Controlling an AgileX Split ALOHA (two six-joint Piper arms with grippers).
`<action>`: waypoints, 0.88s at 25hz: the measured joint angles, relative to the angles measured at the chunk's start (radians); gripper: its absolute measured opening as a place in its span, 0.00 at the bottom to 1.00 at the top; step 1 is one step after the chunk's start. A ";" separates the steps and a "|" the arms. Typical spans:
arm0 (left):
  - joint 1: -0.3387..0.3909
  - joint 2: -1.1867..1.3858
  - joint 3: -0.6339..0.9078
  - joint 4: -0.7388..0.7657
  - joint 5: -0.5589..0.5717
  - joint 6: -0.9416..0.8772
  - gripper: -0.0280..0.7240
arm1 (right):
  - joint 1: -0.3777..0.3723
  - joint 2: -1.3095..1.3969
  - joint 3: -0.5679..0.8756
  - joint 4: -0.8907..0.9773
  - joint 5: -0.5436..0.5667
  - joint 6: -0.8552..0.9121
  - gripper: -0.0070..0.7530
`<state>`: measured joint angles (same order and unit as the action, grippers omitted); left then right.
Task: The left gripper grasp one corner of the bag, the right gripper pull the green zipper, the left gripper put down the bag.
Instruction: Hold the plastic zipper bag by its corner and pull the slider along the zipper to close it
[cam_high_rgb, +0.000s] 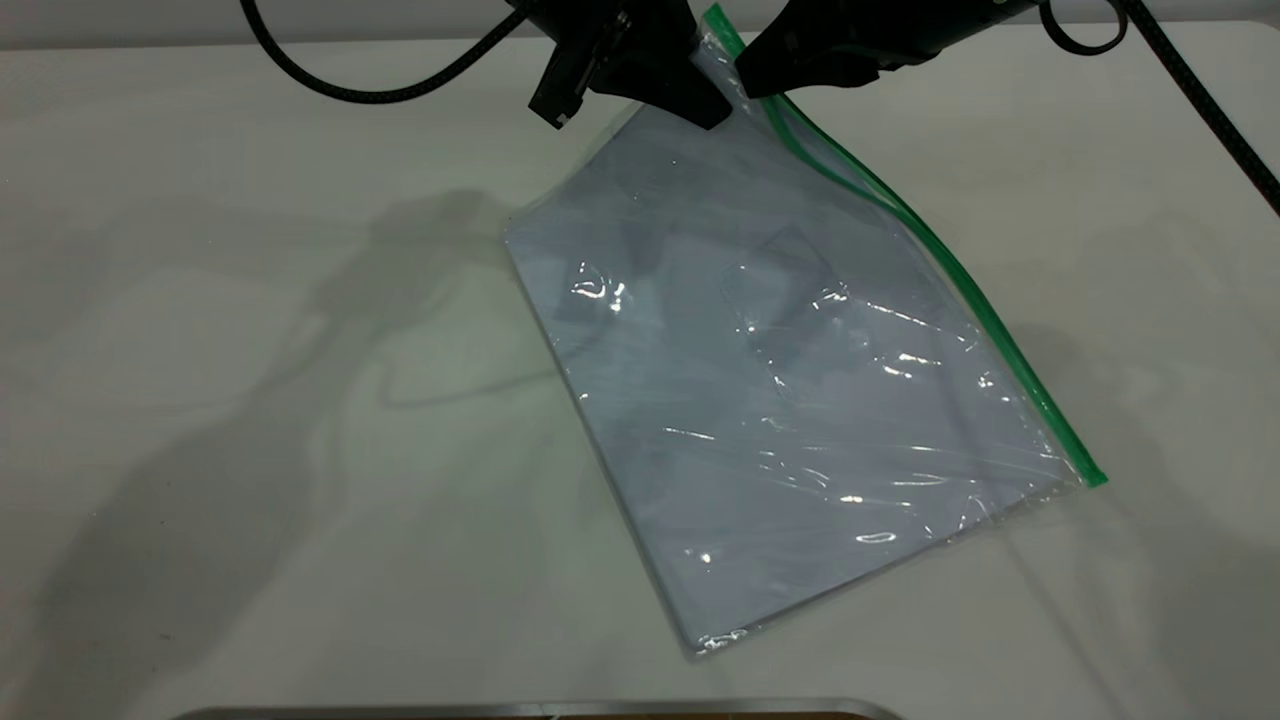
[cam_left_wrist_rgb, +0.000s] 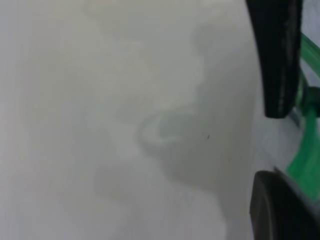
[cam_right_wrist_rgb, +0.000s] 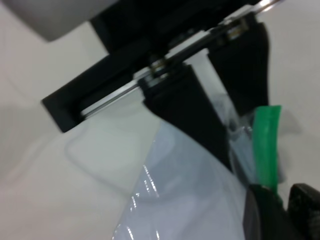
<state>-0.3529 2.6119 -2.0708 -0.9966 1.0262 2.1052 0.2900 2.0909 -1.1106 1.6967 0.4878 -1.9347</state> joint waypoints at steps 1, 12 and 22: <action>0.000 0.000 0.000 -0.001 0.002 0.000 0.11 | 0.000 0.000 0.000 0.009 -0.004 -0.001 0.15; 0.000 0.000 0.000 -0.020 0.003 -0.039 0.11 | 0.001 0.000 0.000 0.006 -0.032 0.031 0.06; 0.027 0.003 0.001 -0.051 0.027 -0.079 0.11 | 0.002 0.013 -0.002 -0.141 -0.064 0.162 0.06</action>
<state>-0.3260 2.6148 -2.0699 -1.0471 1.0533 2.0258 0.2920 2.1037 -1.1126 1.5553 0.4235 -1.7727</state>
